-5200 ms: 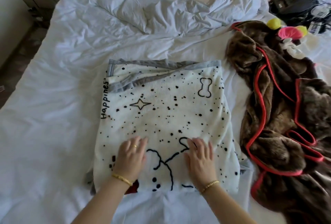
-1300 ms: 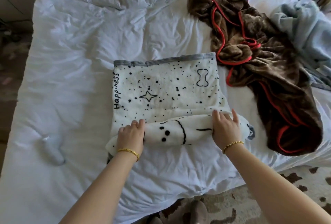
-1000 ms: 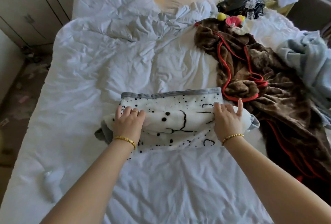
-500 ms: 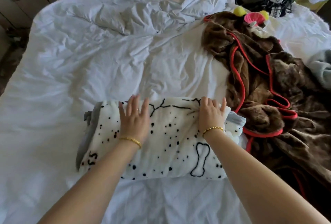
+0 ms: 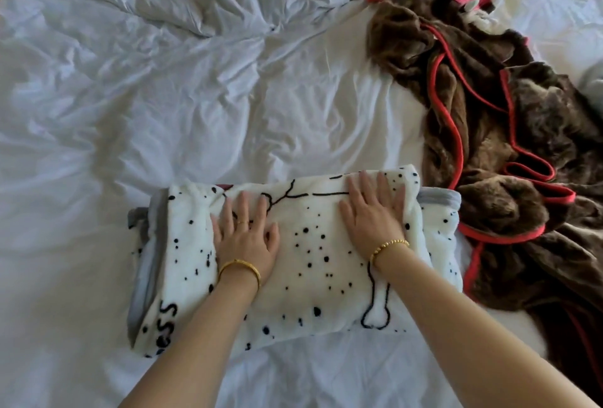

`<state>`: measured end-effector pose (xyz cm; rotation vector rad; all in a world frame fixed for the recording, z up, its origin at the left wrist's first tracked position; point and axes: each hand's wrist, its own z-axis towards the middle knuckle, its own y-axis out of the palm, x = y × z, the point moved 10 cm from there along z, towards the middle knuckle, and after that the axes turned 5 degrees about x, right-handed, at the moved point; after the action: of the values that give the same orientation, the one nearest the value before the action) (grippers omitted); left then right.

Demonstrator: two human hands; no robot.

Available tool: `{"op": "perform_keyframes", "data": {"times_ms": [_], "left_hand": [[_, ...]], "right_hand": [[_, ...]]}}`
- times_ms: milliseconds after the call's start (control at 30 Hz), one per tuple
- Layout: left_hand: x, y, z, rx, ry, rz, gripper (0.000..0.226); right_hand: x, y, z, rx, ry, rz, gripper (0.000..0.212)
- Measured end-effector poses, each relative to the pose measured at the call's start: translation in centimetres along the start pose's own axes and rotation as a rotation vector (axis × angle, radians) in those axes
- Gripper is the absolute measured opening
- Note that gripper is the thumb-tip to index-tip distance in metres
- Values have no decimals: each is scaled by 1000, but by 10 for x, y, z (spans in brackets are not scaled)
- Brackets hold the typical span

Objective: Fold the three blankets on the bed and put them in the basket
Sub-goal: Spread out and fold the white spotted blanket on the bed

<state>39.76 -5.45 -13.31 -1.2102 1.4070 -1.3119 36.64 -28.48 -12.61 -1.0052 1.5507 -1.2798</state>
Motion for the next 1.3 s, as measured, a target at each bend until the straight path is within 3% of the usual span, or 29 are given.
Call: {"op": "perform_keyframes", "data": {"times_ms": [167,267,367,500,600,667,800,933,1133,1300], "left_hand": [[-20,8,7,-39,-23,-25,62],[-13,4,10,-93,-1,-68,56],[-20,-26,10,-12,76,110,54],[-33,-59,-21,129,99,155,53],[-10,-52,-40,123,199,121,51],[-14,-38,-37,70,204,84,54],[-72,-18,-12,80,19,89,57],[-109,-9,-5,43,-171,-77,56],[-113,-4,-5,133,-175,-186,53],[-122,8,-1,142,-235,-255,49]], "right_hand": [[70,11,-18,-46,262,18,56],[73,10,-25,-74,326,35,56],[53,-15,-25,35,361,45,54],[-46,-37,-45,203,33,122,54],[-123,-11,-63,96,-201,112,58],[-130,7,-59,37,-213,60,59],[-78,17,-37,25,-106,-48,57],[-19,16,-30,-2,46,-67,56],[34,34,-37,-14,259,62,56],[50,43,-40,4,302,68,56]]}}
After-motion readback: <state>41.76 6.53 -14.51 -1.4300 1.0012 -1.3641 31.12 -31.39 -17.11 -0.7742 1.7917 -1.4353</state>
